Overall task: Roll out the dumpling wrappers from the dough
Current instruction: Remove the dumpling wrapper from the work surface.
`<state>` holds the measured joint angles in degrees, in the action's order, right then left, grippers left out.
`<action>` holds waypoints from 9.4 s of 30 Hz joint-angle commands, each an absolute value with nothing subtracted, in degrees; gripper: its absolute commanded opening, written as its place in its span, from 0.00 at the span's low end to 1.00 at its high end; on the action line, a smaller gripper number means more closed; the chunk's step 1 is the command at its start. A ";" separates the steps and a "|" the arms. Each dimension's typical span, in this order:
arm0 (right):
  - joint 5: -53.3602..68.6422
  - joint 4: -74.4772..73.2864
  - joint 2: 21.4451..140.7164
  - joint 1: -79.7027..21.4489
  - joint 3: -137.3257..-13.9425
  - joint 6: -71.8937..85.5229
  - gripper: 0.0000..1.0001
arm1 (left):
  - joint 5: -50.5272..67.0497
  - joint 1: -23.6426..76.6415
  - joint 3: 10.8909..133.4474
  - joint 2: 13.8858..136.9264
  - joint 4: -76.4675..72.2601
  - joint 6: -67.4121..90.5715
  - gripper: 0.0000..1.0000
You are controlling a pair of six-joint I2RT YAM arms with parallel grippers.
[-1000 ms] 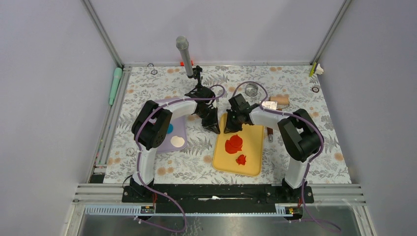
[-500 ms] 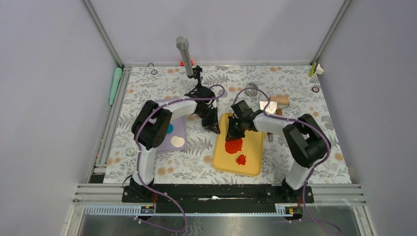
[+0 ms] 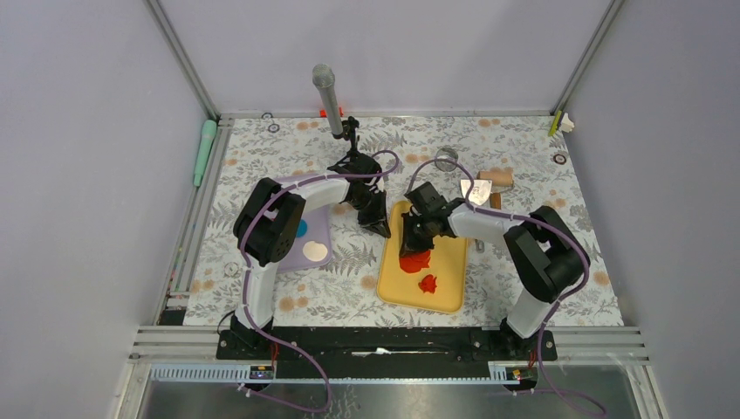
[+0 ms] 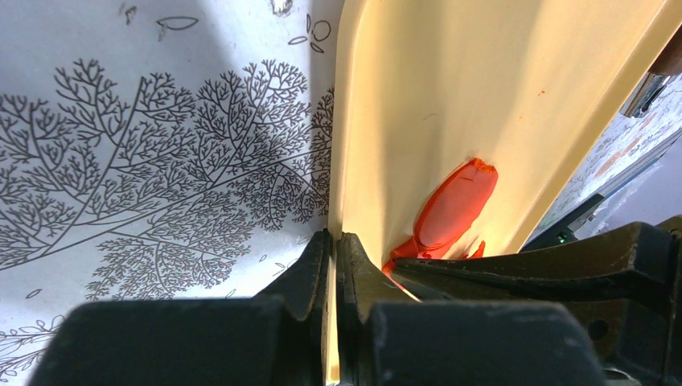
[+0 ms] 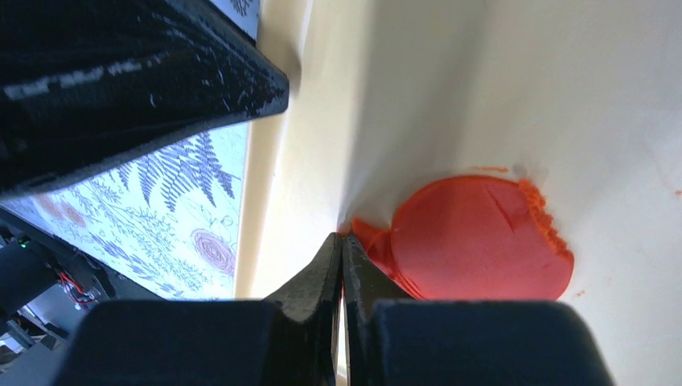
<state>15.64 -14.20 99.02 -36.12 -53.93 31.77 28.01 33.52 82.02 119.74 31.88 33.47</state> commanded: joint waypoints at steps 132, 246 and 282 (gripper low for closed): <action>-4.77 -19.88 101.49 -43.09 -62.77 35.69 0.00 | 28.09 32.90 81.62 119.98 29.62 31.11 0.00; -8.36 -32.48 67.23 -43.91 -43.54 40.43 0.25 | 27.66 33.13 83.72 121.64 30.59 30.50 0.00; -2.17 -21.89 90.56 -43.74 -48.27 34.62 0.05 | 27.97 33.13 83.20 121.29 30.41 30.67 0.00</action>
<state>-3.11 -16.84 93.62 -44.07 -50.78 35.22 29.95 33.78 82.35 120.27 31.77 32.40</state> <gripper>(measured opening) 0.057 0.024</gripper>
